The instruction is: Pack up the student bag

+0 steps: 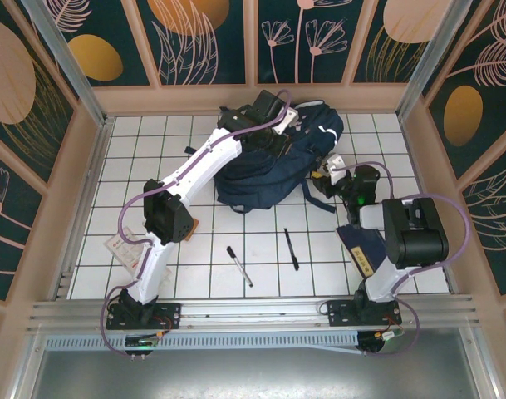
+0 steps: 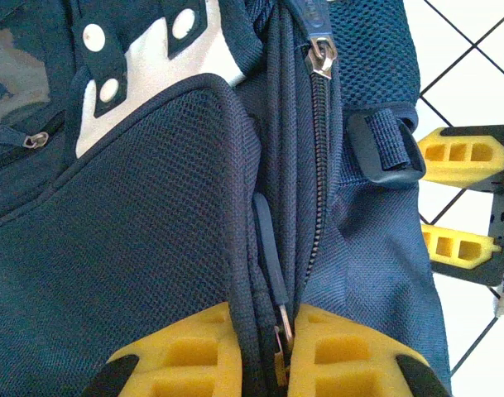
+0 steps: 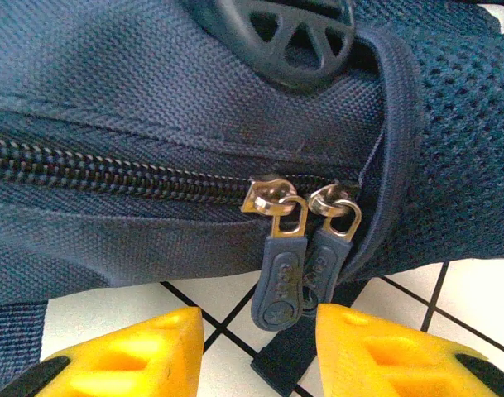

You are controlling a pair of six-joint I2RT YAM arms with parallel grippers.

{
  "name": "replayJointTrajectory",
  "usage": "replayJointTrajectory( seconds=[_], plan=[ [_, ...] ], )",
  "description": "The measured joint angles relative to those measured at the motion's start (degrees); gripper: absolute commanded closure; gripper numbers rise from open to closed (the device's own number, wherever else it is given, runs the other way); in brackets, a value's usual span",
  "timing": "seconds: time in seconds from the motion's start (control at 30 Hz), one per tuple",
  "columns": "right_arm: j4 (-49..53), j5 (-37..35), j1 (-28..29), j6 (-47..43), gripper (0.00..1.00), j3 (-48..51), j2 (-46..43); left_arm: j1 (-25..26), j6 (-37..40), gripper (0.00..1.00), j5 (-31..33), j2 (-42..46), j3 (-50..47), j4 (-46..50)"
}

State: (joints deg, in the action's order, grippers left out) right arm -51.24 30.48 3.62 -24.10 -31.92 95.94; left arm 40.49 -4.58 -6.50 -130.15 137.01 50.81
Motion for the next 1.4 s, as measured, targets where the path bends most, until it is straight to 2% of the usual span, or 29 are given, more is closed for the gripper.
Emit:
replayJointTrajectory(
  seconds=[0.27,0.33,0.4,0.63,0.93,1.1,1.4],
  plan=[
    [-6.1,1.4,0.0,3.2,0.57,0.0,1.9,0.0,0.0,1.00,-1.1,0.0,-0.1,0.0],
    [-7.6,2.1,0.0,3.7,0.64,0.0,2.4,0.0,0.0,1.00,-1.2,0.0,-0.2,0.0],
    [-9.1,2.8,-0.1,3.8,0.78,0.0,2.6,0.0,0.0,1.00,-1.2,0.0,-0.5,-0.1],
    [-11.4,4.1,-0.3,5.1,0.99,0.1,2.8,0.0,0.4,1.00,-1.2,0.2,-1.0,-0.3],
    [-11.3,5.4,-0.6,4.5,1.00,0.2,2.6,0.0,0.4,1.00,0.1,0.4,-1.0,-0.3],
    [-5.6,7.5,-0.6,1.6,1.00,0.5,-0.4,0.0,0.0,1.00,1.4,0.4,-1.0,-0.2],
    [17.5,10.4,1.5,-9.0,1.00,-1.1,-11.1,0.6,-0.3,1.00,5.4,0.4,-1.0,-0.5]
  ],
)
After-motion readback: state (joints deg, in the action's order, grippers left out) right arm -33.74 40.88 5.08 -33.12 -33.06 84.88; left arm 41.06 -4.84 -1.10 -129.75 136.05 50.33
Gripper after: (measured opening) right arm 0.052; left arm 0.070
